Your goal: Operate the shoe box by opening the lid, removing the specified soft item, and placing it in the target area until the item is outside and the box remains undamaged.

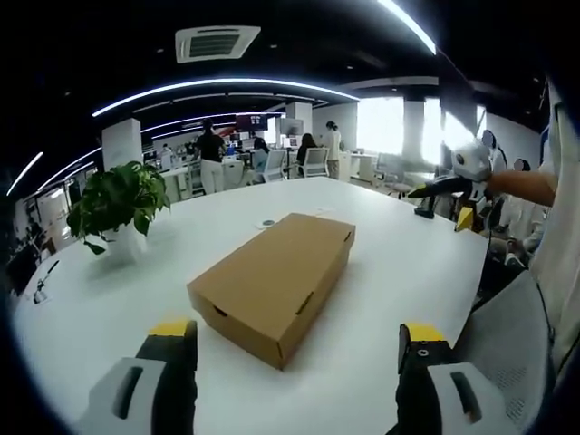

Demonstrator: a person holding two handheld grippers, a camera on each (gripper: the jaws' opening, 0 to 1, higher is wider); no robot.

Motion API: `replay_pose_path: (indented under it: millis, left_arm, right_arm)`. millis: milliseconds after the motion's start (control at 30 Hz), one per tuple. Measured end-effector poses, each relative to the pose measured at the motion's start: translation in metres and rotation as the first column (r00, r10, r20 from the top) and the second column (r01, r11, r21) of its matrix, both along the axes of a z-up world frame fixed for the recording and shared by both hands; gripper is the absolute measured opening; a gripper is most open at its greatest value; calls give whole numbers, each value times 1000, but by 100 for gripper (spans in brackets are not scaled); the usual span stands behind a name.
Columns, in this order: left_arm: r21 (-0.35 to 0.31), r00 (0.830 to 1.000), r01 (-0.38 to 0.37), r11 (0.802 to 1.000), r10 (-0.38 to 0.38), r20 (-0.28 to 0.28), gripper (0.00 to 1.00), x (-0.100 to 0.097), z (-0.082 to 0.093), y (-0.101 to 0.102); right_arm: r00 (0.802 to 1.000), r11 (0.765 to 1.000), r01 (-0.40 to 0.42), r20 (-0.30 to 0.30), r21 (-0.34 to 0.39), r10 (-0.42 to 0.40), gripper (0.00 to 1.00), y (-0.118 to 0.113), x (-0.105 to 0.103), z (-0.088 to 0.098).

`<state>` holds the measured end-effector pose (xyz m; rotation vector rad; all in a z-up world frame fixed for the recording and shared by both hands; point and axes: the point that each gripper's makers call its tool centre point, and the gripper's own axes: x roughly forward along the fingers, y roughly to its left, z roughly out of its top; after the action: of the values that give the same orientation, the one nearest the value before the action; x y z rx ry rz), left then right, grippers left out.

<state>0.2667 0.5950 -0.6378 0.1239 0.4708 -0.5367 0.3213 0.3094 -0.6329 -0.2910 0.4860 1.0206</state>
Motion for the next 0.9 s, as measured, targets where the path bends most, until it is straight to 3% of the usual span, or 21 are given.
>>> replay_pose_path:
  millis: [533, 900]
  left_arm:
    - [15, 999, -34, 999, 34, 0, 86, 14, -6, -1]
    - [37, 997, -80, 996, 80, 2, 80, 23, -14, -1]
  right_arm:
    - [992, 992, -124, 10, -30, 124, 93, 17, 30, -8]
    - [982, 982, -186, 27, -29, 187, 85, 28, 53, -18]
